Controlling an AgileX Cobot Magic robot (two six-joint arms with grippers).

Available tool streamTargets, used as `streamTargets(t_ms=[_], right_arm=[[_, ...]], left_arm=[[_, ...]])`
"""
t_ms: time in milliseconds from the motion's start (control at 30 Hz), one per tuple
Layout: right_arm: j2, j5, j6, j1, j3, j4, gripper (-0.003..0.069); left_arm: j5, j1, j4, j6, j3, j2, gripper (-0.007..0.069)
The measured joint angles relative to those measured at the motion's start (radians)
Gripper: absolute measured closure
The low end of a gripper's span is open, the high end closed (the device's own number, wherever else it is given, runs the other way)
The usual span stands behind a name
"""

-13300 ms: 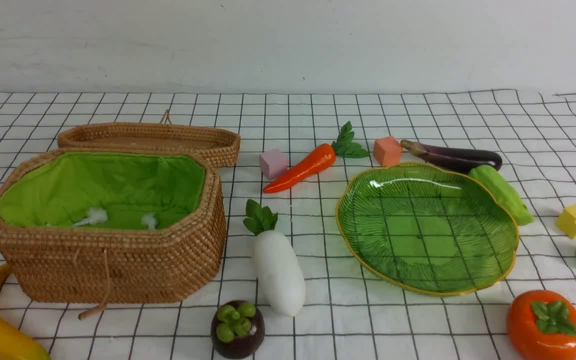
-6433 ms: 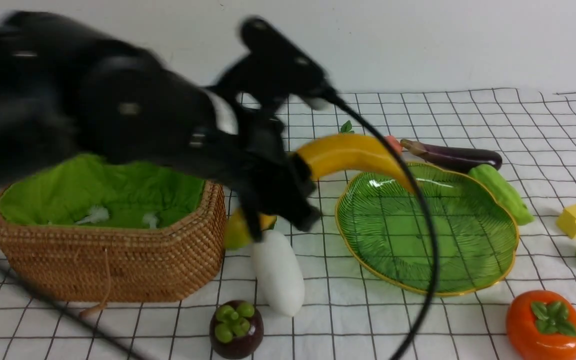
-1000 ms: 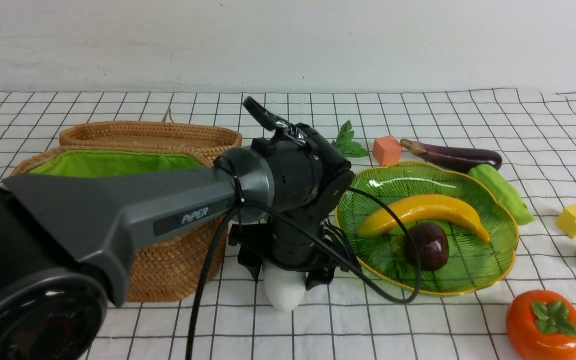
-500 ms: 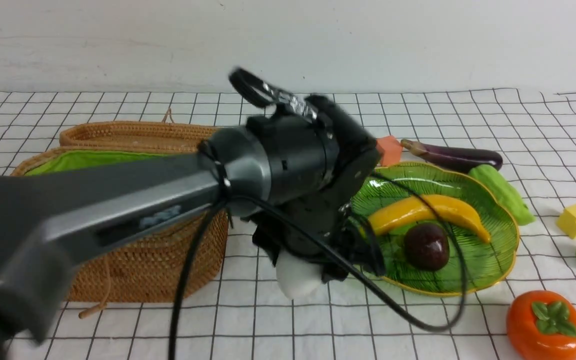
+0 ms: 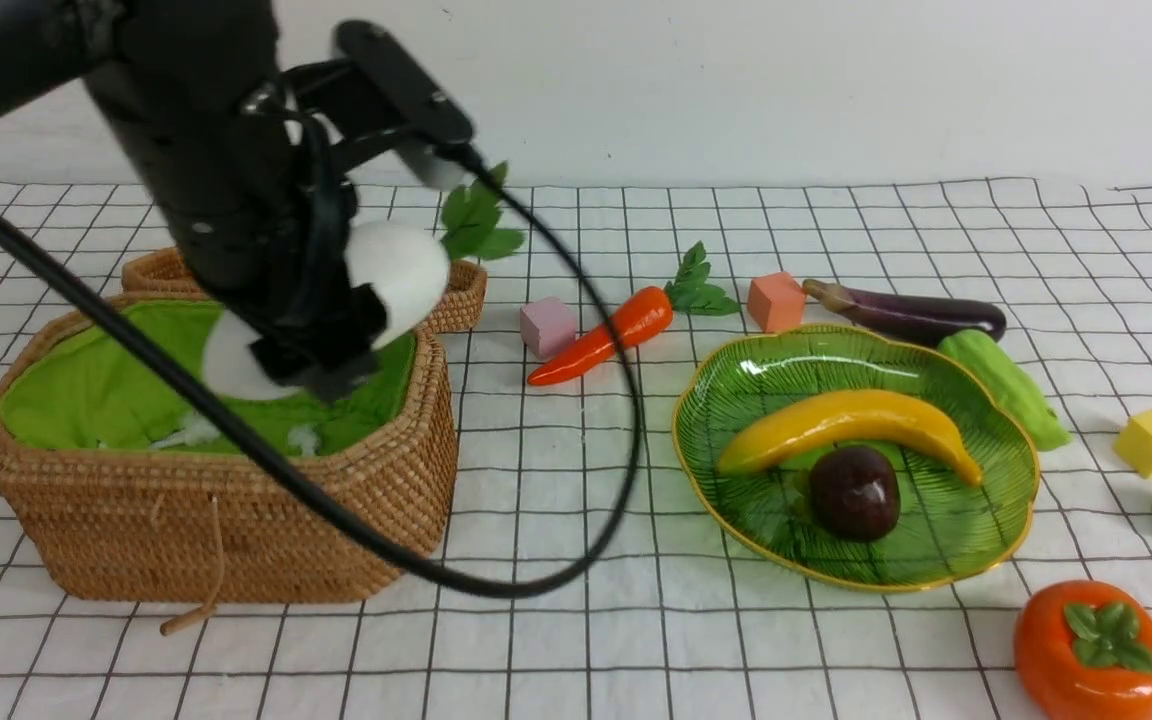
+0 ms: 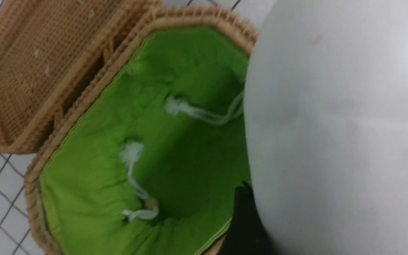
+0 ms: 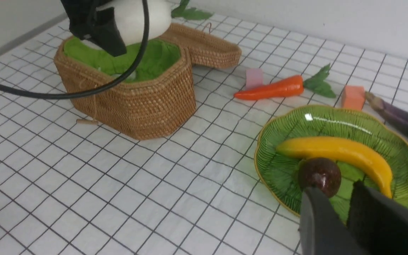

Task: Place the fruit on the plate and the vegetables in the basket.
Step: Take a daikon with your left arm and place it on the basket on the left, then use the left arm to grab a carrot and put it into the left basket

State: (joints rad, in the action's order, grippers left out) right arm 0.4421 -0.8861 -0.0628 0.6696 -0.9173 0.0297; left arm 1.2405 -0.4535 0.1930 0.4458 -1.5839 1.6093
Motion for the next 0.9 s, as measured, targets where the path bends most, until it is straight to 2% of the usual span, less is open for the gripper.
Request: streamTargets(t_ms=[33,100,200,433,533,633,700,867,900], right_arm=[[0.0,0.007,0.004,0.0,0.0,-0.001,0.05],[0.0,0.007,0.005,0.0,0.0,-0.001,0.0497],[0.0,0.01,0.006,0.0,0.0,-0.001,0.0497],[0.0,0.017,0.006,0.0,0.0,-0.001,0.0494],[0.0,0.021,0.006,0.0,0.0,-0.001,0.0494],[0.0,0.029,0.006,0.0,0.0,-0.001,0.0494],[0.0,0.03,0.006,0.0,0.0,-0.001,0.0493],[0.0,0.031,0.006,0.0,0.0,-0.001,0.0489],[0.0,0.031,0.006,0.0,0.0,-0.001,0.0488]], left_arm=[[-0.011,0.072,-0.002,0.108,0.018,0.01,0.0113],[-0.037,0.121,-0.005,0.181,0.021,0.023,0.0113],[-0.079,0.188,-0.007,0.228,0.021,0.054,0.0113],[-0.095,0.22,0.042,0.242,0.027,0.102,0.0113],[-0.114,0.22,0.08,0.242,0.028,0.102,0.0084],[-0.12,0.22,0.115,0.233,0.028,0.102,-0.0015],[-0.115,0.22,0.119,0.229,0.028,0.102,-0.0038],[-0.106,0.22,0.102,0.205,0.028,0.101,0.0],[-0.109,0.217,0.066,0.15,0.028,0.098,0.006]])
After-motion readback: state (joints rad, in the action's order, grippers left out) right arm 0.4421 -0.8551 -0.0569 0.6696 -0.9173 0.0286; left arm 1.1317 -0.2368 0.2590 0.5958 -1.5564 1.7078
